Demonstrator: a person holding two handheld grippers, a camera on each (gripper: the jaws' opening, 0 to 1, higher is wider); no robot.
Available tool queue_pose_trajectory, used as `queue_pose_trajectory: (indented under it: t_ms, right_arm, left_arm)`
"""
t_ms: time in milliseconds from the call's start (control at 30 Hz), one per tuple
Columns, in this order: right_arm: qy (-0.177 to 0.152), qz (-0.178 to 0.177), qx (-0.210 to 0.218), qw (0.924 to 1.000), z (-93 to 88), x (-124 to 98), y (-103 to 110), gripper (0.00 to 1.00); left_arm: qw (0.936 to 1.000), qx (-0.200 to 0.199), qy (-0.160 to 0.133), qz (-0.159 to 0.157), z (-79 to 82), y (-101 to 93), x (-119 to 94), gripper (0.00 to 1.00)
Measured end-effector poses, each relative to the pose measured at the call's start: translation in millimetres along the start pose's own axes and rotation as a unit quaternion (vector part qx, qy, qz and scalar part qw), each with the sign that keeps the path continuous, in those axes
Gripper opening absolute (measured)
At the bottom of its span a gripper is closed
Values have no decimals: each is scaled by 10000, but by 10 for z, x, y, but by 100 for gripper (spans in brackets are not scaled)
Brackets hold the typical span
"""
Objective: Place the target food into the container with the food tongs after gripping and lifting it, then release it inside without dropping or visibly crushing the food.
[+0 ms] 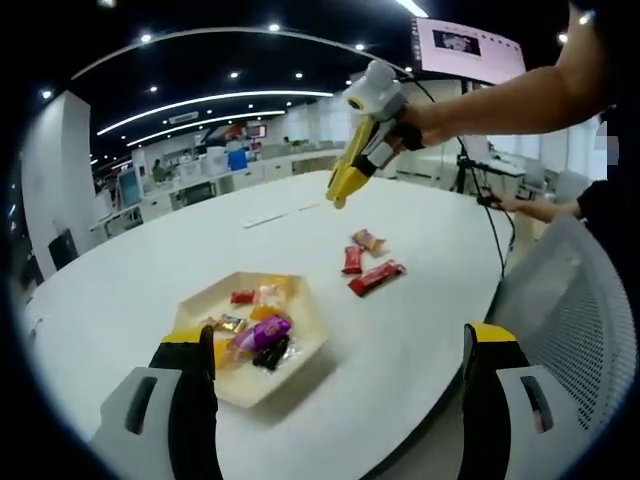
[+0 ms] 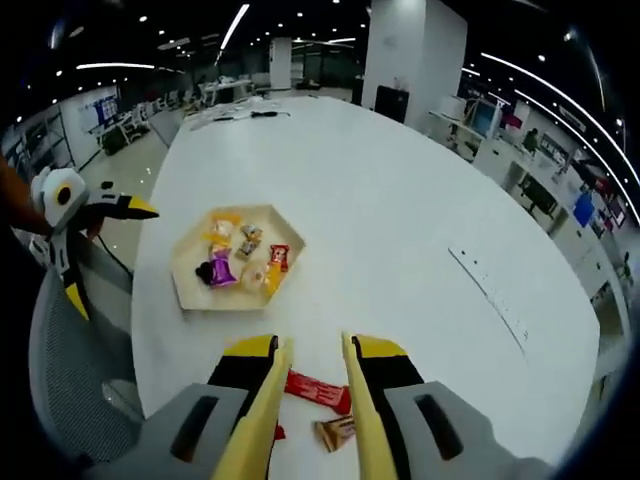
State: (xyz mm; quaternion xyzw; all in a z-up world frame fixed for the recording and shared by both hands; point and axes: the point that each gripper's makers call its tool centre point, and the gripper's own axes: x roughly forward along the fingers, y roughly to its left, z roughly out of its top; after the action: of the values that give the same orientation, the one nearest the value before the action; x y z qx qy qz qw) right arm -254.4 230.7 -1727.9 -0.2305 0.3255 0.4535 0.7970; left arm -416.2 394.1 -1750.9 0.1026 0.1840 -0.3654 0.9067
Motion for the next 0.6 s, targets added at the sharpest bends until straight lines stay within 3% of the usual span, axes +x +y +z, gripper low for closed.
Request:
queue_pose_trajectory:
  t_ms: [600]
  right_arm:
    - [219,-789,631,9946,-477,-191,-346,28]
  left_arm:
    - [9999,-104,-19,-36,2,-2,2,100]
